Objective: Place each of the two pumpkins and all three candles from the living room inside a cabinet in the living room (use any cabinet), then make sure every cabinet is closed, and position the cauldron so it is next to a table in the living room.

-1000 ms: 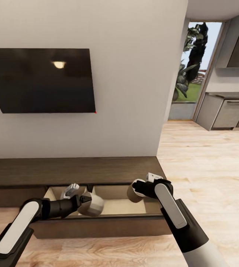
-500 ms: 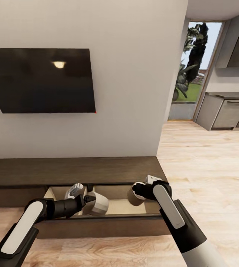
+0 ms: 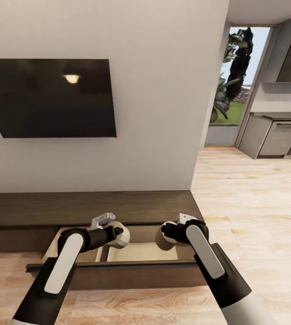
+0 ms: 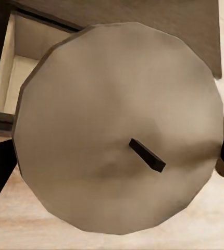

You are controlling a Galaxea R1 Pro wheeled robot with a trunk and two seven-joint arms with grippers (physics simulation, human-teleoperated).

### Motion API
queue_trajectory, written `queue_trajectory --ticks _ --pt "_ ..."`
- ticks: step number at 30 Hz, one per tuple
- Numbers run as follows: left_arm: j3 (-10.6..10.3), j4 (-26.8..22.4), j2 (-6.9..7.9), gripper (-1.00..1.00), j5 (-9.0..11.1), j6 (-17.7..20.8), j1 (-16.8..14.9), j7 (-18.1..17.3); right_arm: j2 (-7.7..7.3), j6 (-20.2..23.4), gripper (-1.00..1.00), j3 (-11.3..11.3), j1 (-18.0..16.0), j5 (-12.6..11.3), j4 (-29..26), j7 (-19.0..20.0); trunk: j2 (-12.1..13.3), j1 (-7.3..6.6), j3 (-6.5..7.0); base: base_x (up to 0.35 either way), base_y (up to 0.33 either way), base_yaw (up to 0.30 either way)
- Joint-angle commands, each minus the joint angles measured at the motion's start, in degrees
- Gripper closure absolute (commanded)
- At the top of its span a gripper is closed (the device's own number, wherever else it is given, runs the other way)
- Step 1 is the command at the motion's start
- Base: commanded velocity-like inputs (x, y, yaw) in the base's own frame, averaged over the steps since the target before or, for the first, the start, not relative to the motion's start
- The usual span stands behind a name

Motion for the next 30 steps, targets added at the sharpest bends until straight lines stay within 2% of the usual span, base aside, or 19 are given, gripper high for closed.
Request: queue_trajectory --ticks 1,3,4,7,14,18,21,27,30 --pt "-0.3 0.0 -1.38 1.0 -2.8 0.1 -0.1 0.6 0.0 0.1 1.0 0.0 -0.1 -0.5 0.0 -0.6 0.0 0.0 -0.06 0.0 0.0 0.0" --pt "-1.4 0.5 -2.85 1.0 -7.7 0.0 -0.1 0.6 -0.02 0.2 1.0 0.1 -0.1 -0.6 0.5 -0.7 0.0 0.0 -0.06 0.0 0.0 0.0" --pt "-2.1 1.1 -3.24 1.0 -9.2 -0.3 -0.1 0.6 -0.09 0.2 1.0 0.1 -0.1 -0.6 0.7 -0.7 0.0 0.0 -0.06 0.0 0.0 0.0" --pt "-3.3 2.1 -3.69 1.0 -11.2 -2.4 -0.1 0.5 -0.13 0.4 1.0 0.1 -0.1 -0.4 1.2 -1.1 0.0 0.0 -0.06 0.0 0.0 0.0" --pt "-4.2 3.1 -3.85 1.0 -11.7 -4.0 -0.1 0.7 -0.04 0.6 1.0 0.1 -0.5 0.1 2.7 -1.4 0.0 0.0 -0.06 0.0 0.0 0.0" --pt "-4.4 3.6 -3.91 1.0 -11.8 -4.1 -0.1 0.7 0.14 0.4 1.0 0.4 -0.8 0.2 7.3 -1.5 0.0 0.0 -0.06 0.0 0.0 0.0" --pt "-4.5 4.1 -3.95 1.0 -11.8 -4.2 -0.1 0.8 0.21 0.0 1.0 2.0 -1.0 0.4 10.6 -1.4 0.0 0.0 -0.06 0.0 0.0 0.0" --pt "-5.6 4.4 -4.65 1.0 -12.0 -4.3 -0.1 0.8 0.24 -0.3 1.0 3.6 -1.1 0.8 11.1 -1.2 0.0 0.0 -0.06 0.0 0.0 0.0" --pt "-5.8 4.4 -4.75 1.0 -12.0 -4.3 -0.1 0.8 0.48 -1.2 1.0 4.9 -1.2 3.0 10.4 -1.0 0.0 0.0 -0.06 0.0 0.0 0.0"
